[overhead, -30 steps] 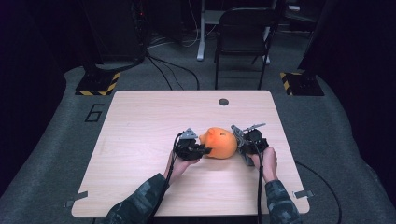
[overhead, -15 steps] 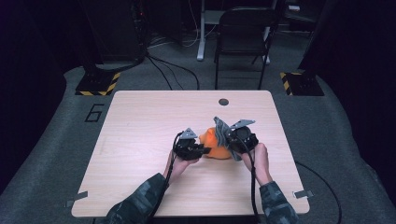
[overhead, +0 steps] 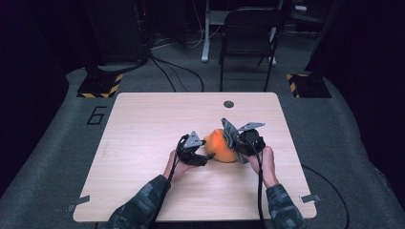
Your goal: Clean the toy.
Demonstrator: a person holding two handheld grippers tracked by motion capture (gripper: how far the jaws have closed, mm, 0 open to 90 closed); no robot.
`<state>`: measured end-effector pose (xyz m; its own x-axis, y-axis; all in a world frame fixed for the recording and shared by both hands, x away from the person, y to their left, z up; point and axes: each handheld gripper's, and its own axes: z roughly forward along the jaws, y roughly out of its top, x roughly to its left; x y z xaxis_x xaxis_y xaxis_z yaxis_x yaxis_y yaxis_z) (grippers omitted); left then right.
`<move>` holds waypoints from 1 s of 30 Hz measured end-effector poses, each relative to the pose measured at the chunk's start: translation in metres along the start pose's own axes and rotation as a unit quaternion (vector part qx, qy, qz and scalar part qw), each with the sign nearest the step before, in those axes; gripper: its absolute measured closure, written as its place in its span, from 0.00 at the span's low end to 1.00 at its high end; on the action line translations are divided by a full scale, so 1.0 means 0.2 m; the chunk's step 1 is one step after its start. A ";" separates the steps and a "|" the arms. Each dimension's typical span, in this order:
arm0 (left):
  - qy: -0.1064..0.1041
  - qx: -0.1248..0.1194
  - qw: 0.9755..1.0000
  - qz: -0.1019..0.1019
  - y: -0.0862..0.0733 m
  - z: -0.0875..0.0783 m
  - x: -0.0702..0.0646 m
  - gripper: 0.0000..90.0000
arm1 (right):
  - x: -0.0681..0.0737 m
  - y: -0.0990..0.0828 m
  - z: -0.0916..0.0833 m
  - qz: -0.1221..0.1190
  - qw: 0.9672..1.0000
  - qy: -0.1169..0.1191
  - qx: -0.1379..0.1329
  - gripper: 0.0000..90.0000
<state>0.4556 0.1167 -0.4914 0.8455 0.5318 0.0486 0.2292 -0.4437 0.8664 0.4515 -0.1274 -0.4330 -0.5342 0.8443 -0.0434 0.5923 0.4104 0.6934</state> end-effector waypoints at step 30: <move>0.070 0.038 0.988 0.135 -0.08 0.15 -0.05 0.34 | -0.05 0.01 0.03 0.017 1.000 0.011 0.005 0.80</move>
<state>0.4579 0.0957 -0.5208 0.8064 0.4798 0.3458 0.0449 -0.6326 0.7732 0.4616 -0.1323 -0.4352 -0.5265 0.8502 -0.0033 0.6162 0.3842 0.6875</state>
